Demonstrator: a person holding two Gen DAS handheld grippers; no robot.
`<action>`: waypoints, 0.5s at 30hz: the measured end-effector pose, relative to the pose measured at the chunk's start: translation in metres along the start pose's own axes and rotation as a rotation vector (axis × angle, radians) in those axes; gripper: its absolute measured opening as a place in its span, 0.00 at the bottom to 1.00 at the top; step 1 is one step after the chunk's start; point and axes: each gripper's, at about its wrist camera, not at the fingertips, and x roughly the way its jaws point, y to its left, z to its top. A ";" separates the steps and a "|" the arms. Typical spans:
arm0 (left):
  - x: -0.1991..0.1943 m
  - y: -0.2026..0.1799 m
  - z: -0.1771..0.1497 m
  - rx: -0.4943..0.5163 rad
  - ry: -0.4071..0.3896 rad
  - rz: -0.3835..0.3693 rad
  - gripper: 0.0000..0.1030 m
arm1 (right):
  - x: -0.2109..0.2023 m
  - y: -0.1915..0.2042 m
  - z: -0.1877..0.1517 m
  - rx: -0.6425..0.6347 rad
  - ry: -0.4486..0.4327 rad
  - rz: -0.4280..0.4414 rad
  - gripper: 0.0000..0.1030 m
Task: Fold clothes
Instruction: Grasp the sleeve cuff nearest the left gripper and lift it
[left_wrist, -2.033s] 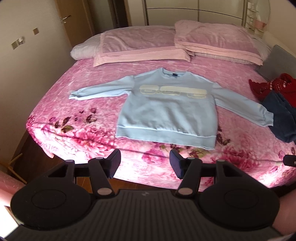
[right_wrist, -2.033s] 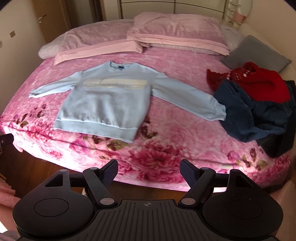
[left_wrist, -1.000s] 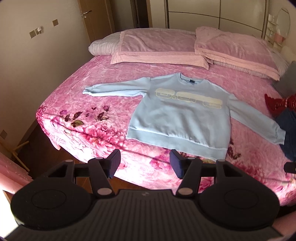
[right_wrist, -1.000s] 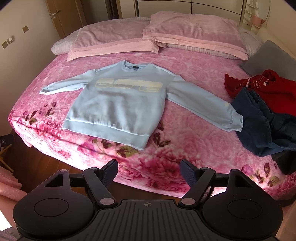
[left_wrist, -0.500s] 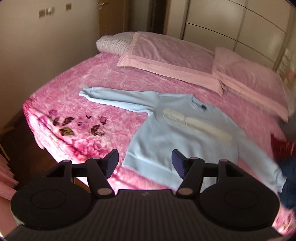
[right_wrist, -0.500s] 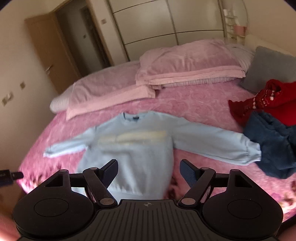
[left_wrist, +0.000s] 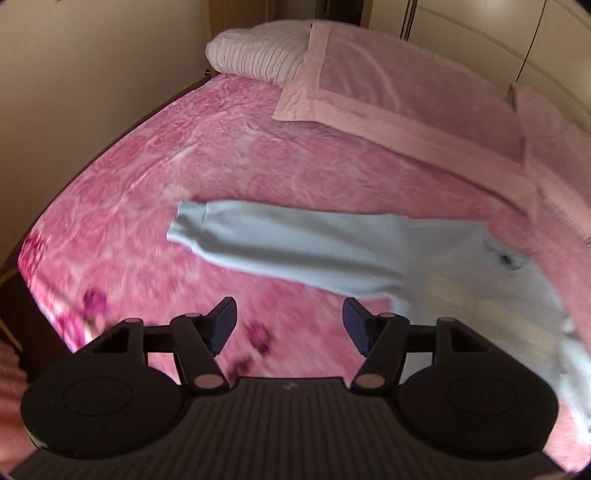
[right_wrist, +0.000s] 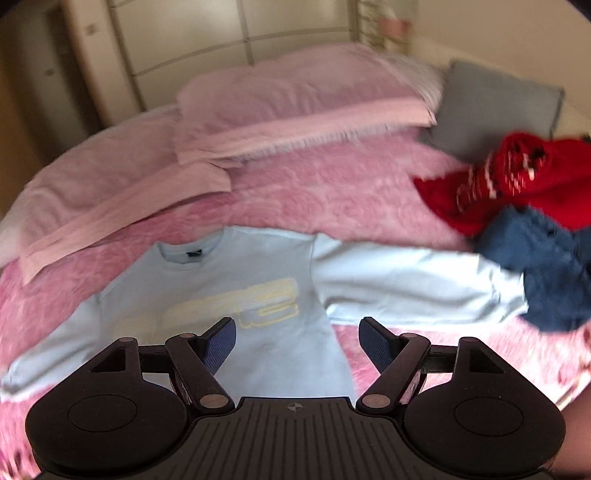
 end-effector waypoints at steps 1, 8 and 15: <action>0.021 0.006 0.006 0.017 0.023 0.013 0.58 | 0.007 0.006 0.002 0.011 0.020 -0.021 0.74; 0.123 0.043 0.018 -0.020 0.151 0.009 0.55 | 0.008 0.024 0.012 0.009 0.060 -0.131 0.74; 0.189 0.078 0.023 -0.155 0.217 -0.015 0.56 | 0.014 0.003 0.009 0.135 0.074 -0.182 0.74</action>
